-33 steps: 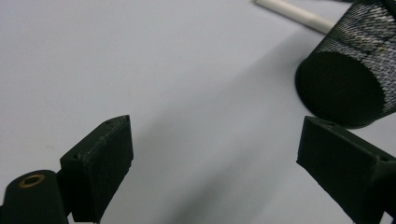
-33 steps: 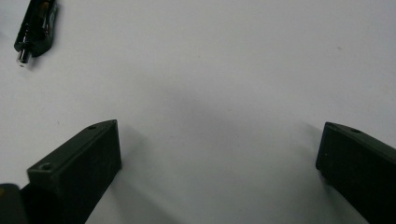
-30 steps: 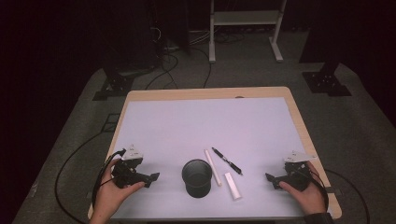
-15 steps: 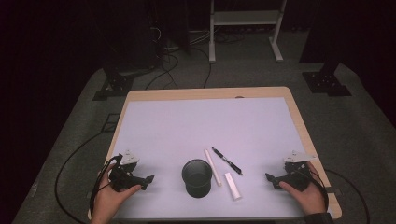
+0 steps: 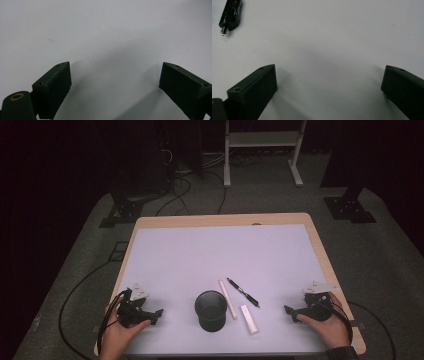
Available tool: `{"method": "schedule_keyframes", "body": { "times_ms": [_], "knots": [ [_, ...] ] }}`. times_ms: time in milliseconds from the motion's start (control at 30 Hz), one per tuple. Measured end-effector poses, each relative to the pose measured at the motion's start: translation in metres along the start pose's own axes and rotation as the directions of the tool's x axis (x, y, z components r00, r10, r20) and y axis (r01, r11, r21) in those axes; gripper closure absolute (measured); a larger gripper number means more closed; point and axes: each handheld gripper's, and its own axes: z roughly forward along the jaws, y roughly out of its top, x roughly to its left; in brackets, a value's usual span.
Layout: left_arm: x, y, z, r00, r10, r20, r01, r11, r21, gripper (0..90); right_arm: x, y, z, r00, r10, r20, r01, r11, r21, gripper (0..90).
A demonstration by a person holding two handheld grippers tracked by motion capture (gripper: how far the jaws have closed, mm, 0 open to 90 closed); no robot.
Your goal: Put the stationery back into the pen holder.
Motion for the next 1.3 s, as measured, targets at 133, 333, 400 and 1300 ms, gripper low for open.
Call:
{"method": "schedule_keyframes", "body": {
  "times_ms": [133,333,400,1300],
  "knots": [
    [0.002,-0.003,0.003,0.9999,-0.014,0.006,0.014,0.9999,-0.010,7.5,0.000,0.004,-0.001,1.0000,-0.006,0.003,0.006,1.000,0.024,6.2],
    [0.004,-0.007,0.005,0.9997,-0.022,0.007,0.022,0.9991,-0.035,2.7,0.001,0.007,-0.005,1.0000,-0.006,0.004,0.005,1.000,0.030,15.7],
    [0.005,-0.008,0.006,0.9996,-0.025,0.015,0.026,0.9987,-0.045,2.1,0.002,0.008,-0.006,0.9999,-0.009,0.005,0.009,0.999,0.036,18.4],
    [0.007,-0.013,0.007,0.9993,-0.024,0.027,0.026,0.9962,-0.082,1.4,0.015,0.030,-0.012,0.9956,-0.057,-0.074,0.060,0.998,0.029,38.3]
  ]
}}
